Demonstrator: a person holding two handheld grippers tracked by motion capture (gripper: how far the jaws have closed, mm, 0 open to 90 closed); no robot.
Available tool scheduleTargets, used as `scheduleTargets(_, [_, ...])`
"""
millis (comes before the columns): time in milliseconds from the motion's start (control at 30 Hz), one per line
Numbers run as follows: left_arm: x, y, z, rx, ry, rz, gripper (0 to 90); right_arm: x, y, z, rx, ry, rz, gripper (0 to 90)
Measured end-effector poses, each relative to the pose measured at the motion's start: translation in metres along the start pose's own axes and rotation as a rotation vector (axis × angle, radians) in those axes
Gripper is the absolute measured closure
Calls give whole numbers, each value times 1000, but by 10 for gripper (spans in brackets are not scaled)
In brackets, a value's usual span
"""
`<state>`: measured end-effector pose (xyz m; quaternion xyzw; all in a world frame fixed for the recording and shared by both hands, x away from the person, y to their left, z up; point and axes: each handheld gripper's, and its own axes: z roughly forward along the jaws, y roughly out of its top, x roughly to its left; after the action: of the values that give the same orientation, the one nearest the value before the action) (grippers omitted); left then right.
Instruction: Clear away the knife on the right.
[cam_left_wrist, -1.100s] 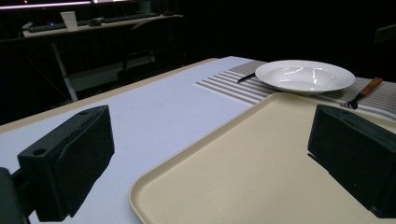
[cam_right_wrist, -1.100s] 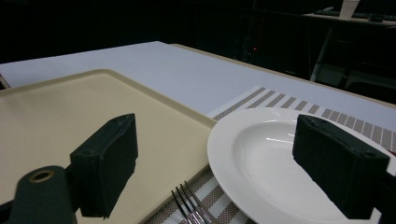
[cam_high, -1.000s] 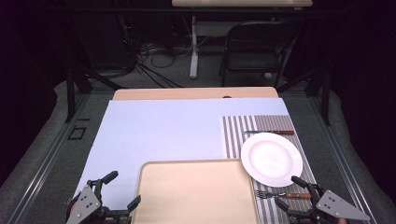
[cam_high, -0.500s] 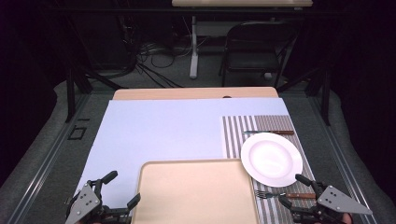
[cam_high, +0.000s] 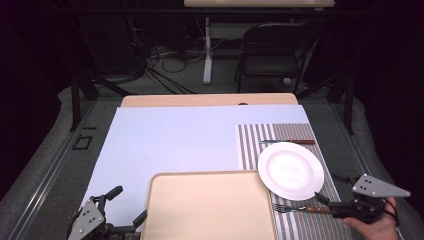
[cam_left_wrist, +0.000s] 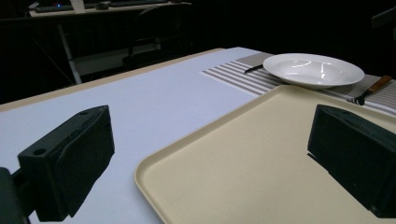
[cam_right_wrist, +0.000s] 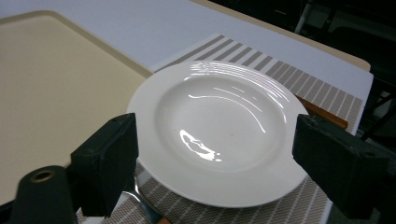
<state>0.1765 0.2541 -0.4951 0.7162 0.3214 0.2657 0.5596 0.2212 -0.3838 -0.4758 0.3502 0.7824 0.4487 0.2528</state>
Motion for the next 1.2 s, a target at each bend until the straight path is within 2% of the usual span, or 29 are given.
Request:
scheduleTargets(67, [1, 0, 0, -2, 5, -1, 9, -13, 1, 1, 0, -3, -4, 190])
scheduleTargets(100, [1, 0, 0, -2, 5, -1, 9, -13, 1, 1, 0, -3, -4, 190])
scheduleTargets(133, [1, -1, 0, 1, 5, -5, 9, -24, 3, 2, -14, -9, 6, 231])
scheduleTargets(233, [1, -2, 1, 6, 4, -4, 9, -37, 6, 7, 7, -11, -8, 252])
scheduleTargets(300, [1, -2, 2, 7, 2, -3, 9, -42, 7, 14, -7, -14, -7, 275])
scheduleTargets(333, [0, -2, 2, 9, 1, -2, 9, -44, 7, 15, 5, -12, -4, 286])
scheduleTargets(433, [0, -2, 2, 13, 0, 0, 9, -51, 9, 25, -2, -10, 4, 320])
scheduleTargets(467, [0, -2, 2, 13, 0, 0, 9, -53, 10, 27, 13, -11, -2, 325])
scheduleTargets(600, [1, -2, 2, 15, 2, 0, 9, -59, 14, 37, -2, -19, 5, 356])
scheduleTargets(633, [1, -3, 2, 15, 3, 2, 9, -64, 18, 42, 4, -22, 0, 385])
scheduleTargets(667, [2, -3, 2, 15, 3, 1, 9, -67, 19, 46, -17, -22, 5, 388])
scheduleTargets(767, [2, -3, 2, 20, 5, 1, 9, -74, 26, 57, -34, -11, 29, 398])
scheduleTargets(1033, [3, -3, 2, 23, 6, 5, 9, -92, 48, 88, -2, 5, 24, 375])
scheduleTargets(1200, [4, -4, 2, 25, 9, 3, 9, -99, 57, 100, 11, 8, 32, 376])
